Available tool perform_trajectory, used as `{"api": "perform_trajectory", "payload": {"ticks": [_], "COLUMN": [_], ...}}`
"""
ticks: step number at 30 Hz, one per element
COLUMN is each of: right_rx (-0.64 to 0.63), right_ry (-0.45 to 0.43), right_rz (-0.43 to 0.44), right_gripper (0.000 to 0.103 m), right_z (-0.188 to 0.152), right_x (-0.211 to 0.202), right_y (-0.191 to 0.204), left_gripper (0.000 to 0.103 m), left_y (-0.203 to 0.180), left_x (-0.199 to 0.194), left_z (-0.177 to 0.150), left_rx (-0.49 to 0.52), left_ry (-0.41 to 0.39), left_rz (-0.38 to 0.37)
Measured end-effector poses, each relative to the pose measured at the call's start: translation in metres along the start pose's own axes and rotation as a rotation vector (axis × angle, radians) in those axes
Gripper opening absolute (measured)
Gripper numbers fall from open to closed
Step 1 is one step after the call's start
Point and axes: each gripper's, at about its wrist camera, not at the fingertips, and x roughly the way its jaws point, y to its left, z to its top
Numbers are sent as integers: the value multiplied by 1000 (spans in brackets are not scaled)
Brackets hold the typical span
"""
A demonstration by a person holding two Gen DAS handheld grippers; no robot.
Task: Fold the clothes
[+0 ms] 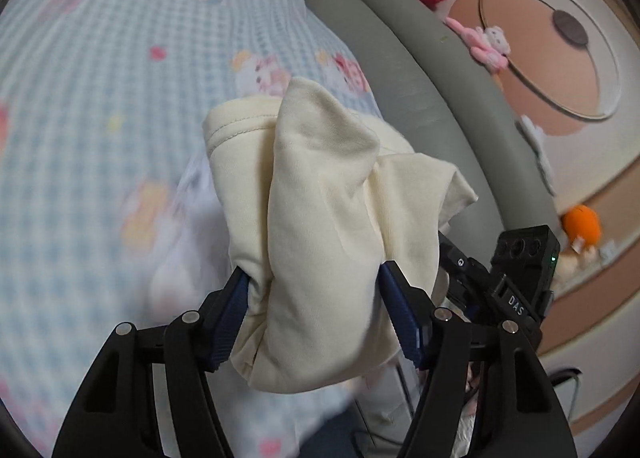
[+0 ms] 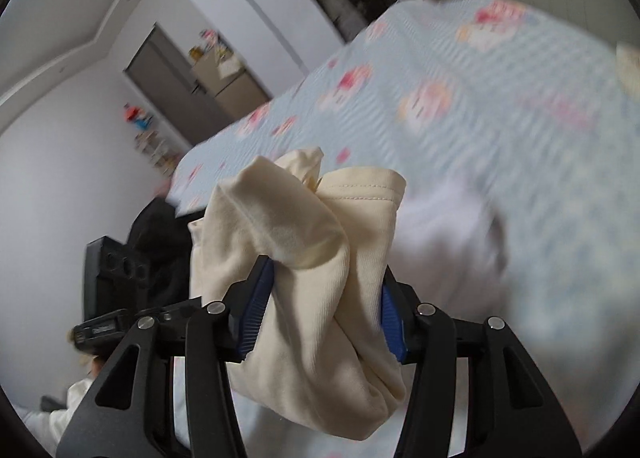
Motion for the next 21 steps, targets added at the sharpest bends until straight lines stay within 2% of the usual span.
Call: {"api": "perform_trajectory", "payload": {"ticks": [3, 5, 6, 8, 9, 11, 13, 14, 15, 18, 21], "right_rx": [27, 52, 62, 141, 189, 226, 223, 164, 94, -89, -105], "right_ry": [27, 83, 93, 74, 51, -32, -134, -183, -176, -107, -7], "right_rz": [-58, -154, -186, -134, -97, -100, -110, -98, -101, -116, -147], "right_gripper": [54, 54, 54, 55, 52, 50, 48, 31, 20, 18, 18], "right_z": [29, 27, 23, 13, 10, 13, 17, 18, 20, 24, 19], "right_x": [30, 61, 69, 74, 69, 44, 17, 5, 7, 29, 68], "right_y": [-38, -69, -80, -107, -116, -116, -105, -87, -70, -24, -27], "left_gripper": [64, 64, 67, 71, 73, 73, 68, 68, 68, 69, 67], "left_y": [26, 46, 53, 64, 63, 58, 44, 37, 29, 17, 7], "left_x": [56, 85, 92, 101, 100, 97, 97, 97, 98, 90, 80], "left_z": [15, 12, 10, 8, 12, 20, 24, 26, 27, 32, 37], "left_rx": [-64, -106, -122, -147, -145, -118, -66, -38, -9, 45, 93], "left_ry": [49, 74, 72, 70, 75, 99, 112, 117, 121, 82, 32], "left_rz": [58, 99, 88, 67, 63, 71, 90, 100, 111, 170, 234]}}
